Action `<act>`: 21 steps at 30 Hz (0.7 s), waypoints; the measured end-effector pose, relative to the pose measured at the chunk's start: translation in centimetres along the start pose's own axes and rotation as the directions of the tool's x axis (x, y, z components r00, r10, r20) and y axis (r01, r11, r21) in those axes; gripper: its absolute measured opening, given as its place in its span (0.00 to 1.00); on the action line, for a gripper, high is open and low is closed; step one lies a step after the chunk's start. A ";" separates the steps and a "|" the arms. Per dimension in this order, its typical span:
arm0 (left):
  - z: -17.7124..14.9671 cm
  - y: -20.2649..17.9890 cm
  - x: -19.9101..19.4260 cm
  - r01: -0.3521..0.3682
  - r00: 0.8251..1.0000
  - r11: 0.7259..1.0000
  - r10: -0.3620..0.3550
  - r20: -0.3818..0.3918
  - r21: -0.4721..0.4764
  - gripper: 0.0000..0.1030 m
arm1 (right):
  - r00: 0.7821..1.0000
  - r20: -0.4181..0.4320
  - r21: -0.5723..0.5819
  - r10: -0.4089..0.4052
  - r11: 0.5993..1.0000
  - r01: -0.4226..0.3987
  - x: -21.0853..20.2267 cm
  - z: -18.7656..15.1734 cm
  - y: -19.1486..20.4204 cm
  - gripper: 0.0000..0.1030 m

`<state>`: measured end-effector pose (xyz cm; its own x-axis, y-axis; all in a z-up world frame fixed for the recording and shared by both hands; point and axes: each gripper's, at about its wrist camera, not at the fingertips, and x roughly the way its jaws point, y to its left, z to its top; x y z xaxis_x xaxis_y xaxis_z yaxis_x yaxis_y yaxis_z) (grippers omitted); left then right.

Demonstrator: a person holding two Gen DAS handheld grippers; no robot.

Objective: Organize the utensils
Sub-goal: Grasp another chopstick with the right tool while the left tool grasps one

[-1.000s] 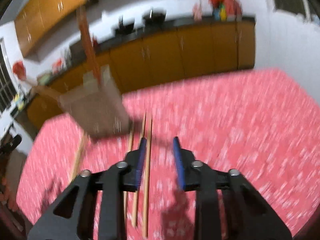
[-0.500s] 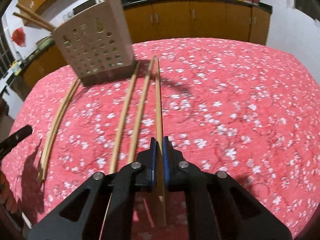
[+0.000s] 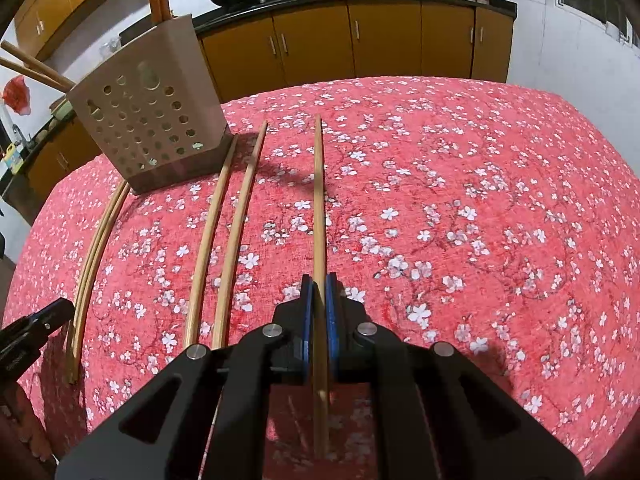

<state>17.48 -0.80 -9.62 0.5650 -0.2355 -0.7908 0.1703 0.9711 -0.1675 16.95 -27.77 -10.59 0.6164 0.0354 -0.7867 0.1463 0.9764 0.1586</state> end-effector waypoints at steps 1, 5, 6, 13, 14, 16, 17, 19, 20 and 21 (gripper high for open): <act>0.0 0.1 0.0 -0.007 1.000 1.000 0.007 0.005 0.000 0.13 | 1.000 0.000 0.000 0.000 1.000 0.000 -0.5 -0.3 0.1 0.07; 0.0 0.0 0.0 -0.025 1.000 1.000 0.025 0.005 0.009 0.12 | 1.000 0.001 -0.017 -0.014 1.000 0.014 -0.6 -0.4 0.5 0.07; 0.0 -0.1 0.0 -0.031 0.999 0.999 0.031 0.007 0.015 0.12 | 1.000 0.000 -0.026 -0.016 1.000 0.016 -0.5 -0.4 0.7 0.07; 0.3 0.0 0.3 -0.095 0.995 0.995 0.093 0.031 0.037 0.07 | 1.000 0.004 -0.065 -0.020 0.998 0.021 -0.3 -0.5 1.4 0.07; 0.6 0.5 0.4 -0.105 0.994 0.994 0.104 0.031 0.029 0.07 | 1.000 0.004 -0.064 -0.020 0.998 0.020 -0.2 -0.3 1.4 0.07; 1.2 1.7 0.4 -0.127 0.991 0.992 0.126 0.034 0.009 0.07 | 1.000 0.005 -0.061 -0.026 0.998 0.026 0.1 0.1 1.3 0.07; 1.5 2.4 0.5 -0.137 0.990 0.991 0.137 0.034 -0.003 0.07 | 0.999 0.007 -0.060 -0.031 0.998 0.032 0.2 0.3 1.2 0.07; 1.9 3.8 0.6 -0.147 0.988 0.989 0.148 0.033 -0.028 0.07 | 0.999 0.013 -0.055 -0.043 0.998 0.043 0.5 0.8 0.9 0.07; 2.1 4.3 0.6 -0.146 0.989 0.989 0.147 0.034 -0.040 0.07 | 0.999 0.018 -0.053 -0.051 0.997 0.052 0.7 1.1 0.7 0.07; 2.4 5.0 0.7 -0.140 0.989 0.989 0.142 0.034 -0.053 0.07 | 0.998 0.021 -0.052 -0.058 0.997 0.060 0.9 1.3 0.6 0.07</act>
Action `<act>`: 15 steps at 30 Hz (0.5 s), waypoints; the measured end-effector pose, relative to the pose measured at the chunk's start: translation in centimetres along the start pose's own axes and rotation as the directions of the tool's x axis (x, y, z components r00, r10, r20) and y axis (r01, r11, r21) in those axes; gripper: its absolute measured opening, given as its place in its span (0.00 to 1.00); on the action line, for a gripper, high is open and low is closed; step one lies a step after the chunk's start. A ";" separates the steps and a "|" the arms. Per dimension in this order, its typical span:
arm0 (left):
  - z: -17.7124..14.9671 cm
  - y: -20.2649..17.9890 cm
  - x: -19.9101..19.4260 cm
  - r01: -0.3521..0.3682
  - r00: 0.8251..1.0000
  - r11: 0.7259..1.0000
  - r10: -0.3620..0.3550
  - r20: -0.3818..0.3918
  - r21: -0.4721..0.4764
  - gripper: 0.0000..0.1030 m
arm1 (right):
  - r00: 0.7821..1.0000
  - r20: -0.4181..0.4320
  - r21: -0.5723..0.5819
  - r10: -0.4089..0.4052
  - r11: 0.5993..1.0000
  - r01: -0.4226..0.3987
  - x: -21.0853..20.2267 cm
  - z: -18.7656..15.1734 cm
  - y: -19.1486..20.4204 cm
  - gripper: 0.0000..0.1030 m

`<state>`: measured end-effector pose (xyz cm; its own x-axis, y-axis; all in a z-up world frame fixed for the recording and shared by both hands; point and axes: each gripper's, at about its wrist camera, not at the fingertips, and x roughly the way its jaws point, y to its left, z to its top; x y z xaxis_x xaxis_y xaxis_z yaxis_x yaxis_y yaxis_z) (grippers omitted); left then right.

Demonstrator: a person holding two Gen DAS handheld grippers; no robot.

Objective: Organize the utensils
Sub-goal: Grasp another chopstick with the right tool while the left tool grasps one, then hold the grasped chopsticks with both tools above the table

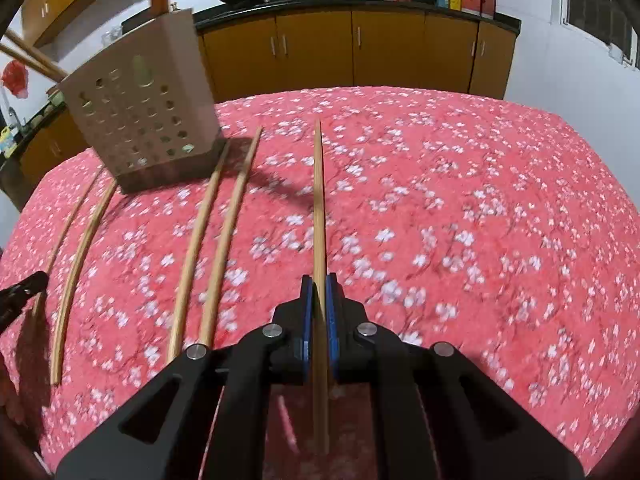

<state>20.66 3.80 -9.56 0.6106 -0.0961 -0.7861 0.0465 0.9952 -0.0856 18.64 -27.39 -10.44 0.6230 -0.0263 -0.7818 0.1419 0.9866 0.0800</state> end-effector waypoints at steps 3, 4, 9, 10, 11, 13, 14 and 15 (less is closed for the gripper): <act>0.5 1.0 0.2 0.016 1.000 1.000 -0.016 0.004 -0.016 0.08 | 1.000 0.008 0.004 -0.008 1.000 0.008 0.5 0.6 -0.2 0.07; 0.5 1.1 0.2 0.021 1.000 1.000 -0.021 0.006 -0.020 0.08 | 1.000 0.011 0.005 -0.006 1.000 0.006 0.6 0.8 -0.3 0.07; 0.4 1.4 0.2 0.031 0.999 0.999 -0.031 0.015 -0.029 0.08 | 1.000 0.013 0.009 0.001 1.000 -0.001 0.9 1.1 -0.6 0.07; 0.4 1.3 0.1 0.034 0.999 0.999 -0.033 0.015 -0.032 0.08 | 1.000 0.014 0.010 0.001 1.000 -0.002 0.8 1.0 -0.6 0.08; 0.4 1.4 0.1 0.037 0.999 0.999 -0.037 0.015 -0.036 0.09 | 1.000 0.014 0.009 0.001 1.000 -0.001 0.9 1.1 -0.6 0.08; 0.3 1.4 0.0 0.039 0.999 0.998 -0.039 0.015 -0.039 0.09 | 1.000 0.014 0.008 -0.001 1.000 0.001 0.8 1.1 -0.6 0.08; 0.3 1.2 0.1 0.039 0.999 0.998 -0.038 0.015 -0.039 0.09 | 1.000 0.014 0.008 -0.001 1.000 0.001 0.8 1.0 -0.6 0.08; 0.3 1.2 0.1 0.039 0.999 0.998 -0.038 0.015 -0.039 0.09 | 1.000 0.014 0.007 -0.002 1.000 0.002 0.8 1.0 -0.6 0.08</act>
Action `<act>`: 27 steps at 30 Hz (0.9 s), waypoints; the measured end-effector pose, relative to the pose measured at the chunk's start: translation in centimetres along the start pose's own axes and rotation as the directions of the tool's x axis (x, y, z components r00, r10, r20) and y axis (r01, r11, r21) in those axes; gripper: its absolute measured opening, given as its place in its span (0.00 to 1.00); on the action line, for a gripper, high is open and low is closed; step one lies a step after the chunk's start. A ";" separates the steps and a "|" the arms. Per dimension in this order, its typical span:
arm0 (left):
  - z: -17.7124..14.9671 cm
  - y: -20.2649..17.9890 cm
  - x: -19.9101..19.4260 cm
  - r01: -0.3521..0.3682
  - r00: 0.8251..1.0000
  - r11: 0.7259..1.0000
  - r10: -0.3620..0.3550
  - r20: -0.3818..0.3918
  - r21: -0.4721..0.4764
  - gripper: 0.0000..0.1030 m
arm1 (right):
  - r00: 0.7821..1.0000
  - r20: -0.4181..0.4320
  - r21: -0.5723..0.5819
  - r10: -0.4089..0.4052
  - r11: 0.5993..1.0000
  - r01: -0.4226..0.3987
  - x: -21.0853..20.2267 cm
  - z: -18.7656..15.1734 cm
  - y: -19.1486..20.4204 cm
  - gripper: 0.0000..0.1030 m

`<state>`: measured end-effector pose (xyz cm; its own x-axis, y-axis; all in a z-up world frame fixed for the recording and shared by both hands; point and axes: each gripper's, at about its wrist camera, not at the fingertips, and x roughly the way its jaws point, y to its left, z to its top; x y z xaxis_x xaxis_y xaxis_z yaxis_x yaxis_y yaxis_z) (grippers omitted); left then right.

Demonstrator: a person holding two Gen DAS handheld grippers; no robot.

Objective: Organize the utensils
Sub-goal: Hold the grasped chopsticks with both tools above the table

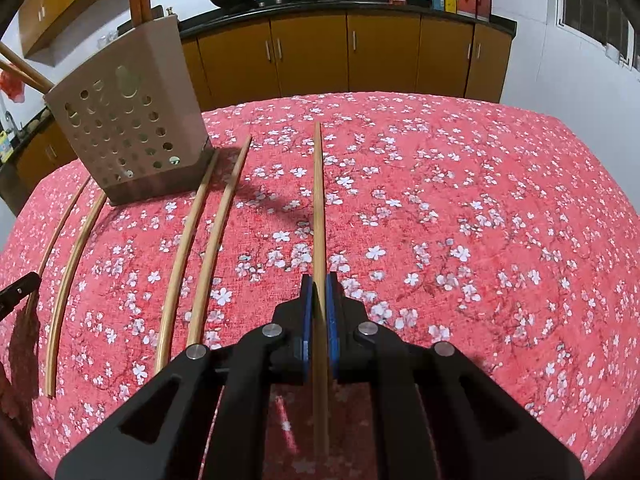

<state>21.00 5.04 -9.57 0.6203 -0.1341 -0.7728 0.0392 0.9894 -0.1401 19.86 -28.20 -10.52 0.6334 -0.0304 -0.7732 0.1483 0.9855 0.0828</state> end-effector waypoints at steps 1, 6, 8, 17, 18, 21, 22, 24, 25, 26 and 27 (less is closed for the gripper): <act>0.0 0.0 0.0 0.001 1.000 1.000 -0.001 0.000 -0.001 0.09 | 1.000 0.000 -0.001 -0.001 1.000 0.001 0.0 0.0 0.0 0.08; -0.1 0.1 -0.1 0.012 1.000 1.000 -0.012 0.000 -0.014 0.09 | 1.000 0.001 0.000 0.000 1.000 0.000 -0.3 -0.3 0.3 0.08; 0.0 0.2 -0.1 0.013 1.000 1.000 -0.013 0.000 -0.015 0.09 | 1.000 0.001 0.000 0.000 1.000 0.000 -0.3 -0.3 0.3 0.08; -0.1 0.2 -0.1 0.013 1.000 1.000 -0.013 0.000 -0.016 0.09 | 1.000 0.001 0.000 0.000 1.000 0.000 -0.3 -0.3 0.3 0.08; -0.1 0.2 -0.1 0.013 1.000 1.000 -0.013 0.000 -0.016 0.09 | 1.000 0.001 0.002 0.001 1.000 -0.001 -0.3 -0.3 0.2 0.08; -0.2 -0.1 -0.3 -0.011 1.000 1.000 0.011 -0.002 0.016 0.09 | 1.000 0.001 0.004 0.003 1.000 -0.003 -0.6 -0.7 0.4 0.08; -0.4 -0.4 -0.3 -0.022 1.000 0.999 0.022 -0.004 0.034 0.09 | 1.000 0.001 0.001 0.004 1.000 -0.004 -0.8 -0.9 0.4 0.08; -0.9 -0.7 -0.7 -0.027 1.000 0.998 0.027 -0.006 0.055 0.10 | 1.000 0.000 -0.005 0.008 1.000 -0.008 -1.1 -1.4 0.4 0.08; -1.0 -0.8 -0.7 -0.026 1.000 0.998 0.026 -0.006 0.056 0.10 | 1.000 0.000 -0.003 0.012 1.000 -0.012 -1.2 -1.6 0.3 0.08; -1.1 -0.8 -0.8 -0.025 1.000 0.998 0.025 -0.006 0.054 0.10 | 1.000 -0.001 -0.001 0.016 1.000 -0.016 -1.3 -1.6 0.2 0.08; -1.2 -0.7 -0.8 -0.023 1.000 0.998 0.023 -0.006 0.050 0.10 | 1.000 -0.001 0.002 0.019 1.000 -0.019 -1.3 -1.7 0.1 0.08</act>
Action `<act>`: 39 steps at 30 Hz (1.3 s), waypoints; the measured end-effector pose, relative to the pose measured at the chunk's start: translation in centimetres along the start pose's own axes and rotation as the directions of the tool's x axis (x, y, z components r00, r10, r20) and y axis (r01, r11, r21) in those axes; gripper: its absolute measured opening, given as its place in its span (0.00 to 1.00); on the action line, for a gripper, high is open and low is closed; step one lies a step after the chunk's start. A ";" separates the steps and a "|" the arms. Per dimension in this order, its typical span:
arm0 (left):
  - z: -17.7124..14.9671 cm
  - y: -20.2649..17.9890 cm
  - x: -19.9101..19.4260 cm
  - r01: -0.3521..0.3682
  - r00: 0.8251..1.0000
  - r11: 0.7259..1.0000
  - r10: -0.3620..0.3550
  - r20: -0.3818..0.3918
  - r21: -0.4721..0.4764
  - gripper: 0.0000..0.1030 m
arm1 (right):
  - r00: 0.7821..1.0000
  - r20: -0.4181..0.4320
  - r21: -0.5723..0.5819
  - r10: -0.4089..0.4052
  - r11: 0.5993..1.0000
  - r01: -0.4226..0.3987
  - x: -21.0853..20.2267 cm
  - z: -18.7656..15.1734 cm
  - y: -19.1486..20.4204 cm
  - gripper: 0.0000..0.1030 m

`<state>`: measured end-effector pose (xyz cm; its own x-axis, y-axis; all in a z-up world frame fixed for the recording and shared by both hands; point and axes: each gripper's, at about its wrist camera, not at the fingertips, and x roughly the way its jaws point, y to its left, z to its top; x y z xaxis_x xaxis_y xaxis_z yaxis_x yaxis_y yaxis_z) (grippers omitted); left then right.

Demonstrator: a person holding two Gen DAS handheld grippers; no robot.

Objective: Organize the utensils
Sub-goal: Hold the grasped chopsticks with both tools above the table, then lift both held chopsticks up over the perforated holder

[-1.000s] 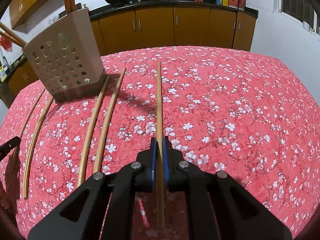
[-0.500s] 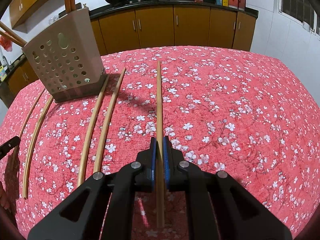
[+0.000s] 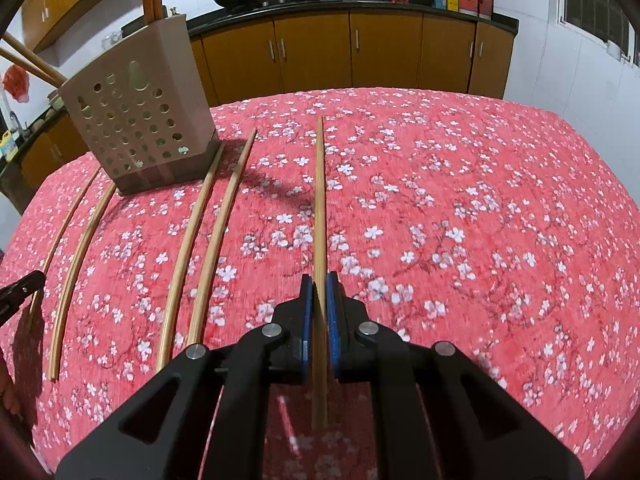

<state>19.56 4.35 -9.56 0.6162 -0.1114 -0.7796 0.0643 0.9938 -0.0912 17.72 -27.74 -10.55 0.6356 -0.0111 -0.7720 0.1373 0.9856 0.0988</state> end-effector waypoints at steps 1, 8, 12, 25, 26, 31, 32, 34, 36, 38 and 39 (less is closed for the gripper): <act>0.0 0.0 0.0 0.000 1.000 1.000 0.000 0.000 -0.001 0.09 | 1.000 0.000 0.001 0.000 1.000 0.000 0.0 0.0 0.0 0.08; 0.3 -0.1 -0.3 -0.004 1.000 1.000 0.004 -0.013 0.006 0.07 | 1.000 0.010 0.005 0.003 1.000 -0.003 -0.8 0.2 -0.3 0.07; 1.2 0.0 -2.4 -0.005 0.999 1.000 0.004 0.038 0.015 0.07 | 0.996 0.083 0.005 0.014 1.000 -0.015 -3.4 1.1 -0.8 0.07; 5.1 0.2 -10.2 0.021 0.966 1.000 -0.021 0.258 0.003 0.07 | 0.949 0.313 -0.008 0.021 1.000 -0.019 -10.8 4.6 -0.5 0.07; 5.4 0.1 -10.9 0.025 0.961 1.000 -0.024 0.276 0.002 0.07 | 0.945 0.326 -0.010 0.024 1.000 -0.022 -11.1 4.8 -0.3 0.07; 6.5 -0.1 -13.1 0.049 0.941 0.999 -0.048 0.335 0.006 0.07 | 0.926 0.377 -0.029 0.037 0.999 -0.028 -12.7 5.4 0.3 0.07; 6.6 -0.2 -13.4 0.055 0.938 0.998 -0.054 0.342 0.009 0.07 | 0.922 0.385 -0.031 0.038 0.999 -0.029 -13.0 5.5 0.4 0.07; 7.0 -0.3 -14.1 0.069 0.933 0.998 -0.069 0.354 0.013 0.07 | 0.917 0.397 -0.031 0.042 0.999 -0.032 -13.4 5.7 0.5 0.07; 7.2 -0.6 -14.6 0.079 0.928 0.997 -0.081 0.364 0.021 0.07 | 0.911 0.410 -0.031 0.052 0.999 -0.044 -14.0 6.0 0.6 0.07; 7.2 -0.8 -15.1 0.091 0.923 0.995 -0.095 0.372 0.029 0.07 | 0.902 0.426 -0.035 0.070 0.998 -0.061 -14.8 6.3 0.8 0.07; 7.4 -1.0 -15.4 0.101 0.920 0.994 -0.106 0.377 0.035 0.07 | 0.898 0.434 -0.039 0.080 0.997 -0.070 -15.2 6.5 0.9 0.07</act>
<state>15.79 5.08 7.17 0.8562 -0.2058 -0.4740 0.1531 0.9771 -0.1476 13.11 -27.77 5.37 0.9109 -0.0045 -0.4126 0.0627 0.9898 0.1277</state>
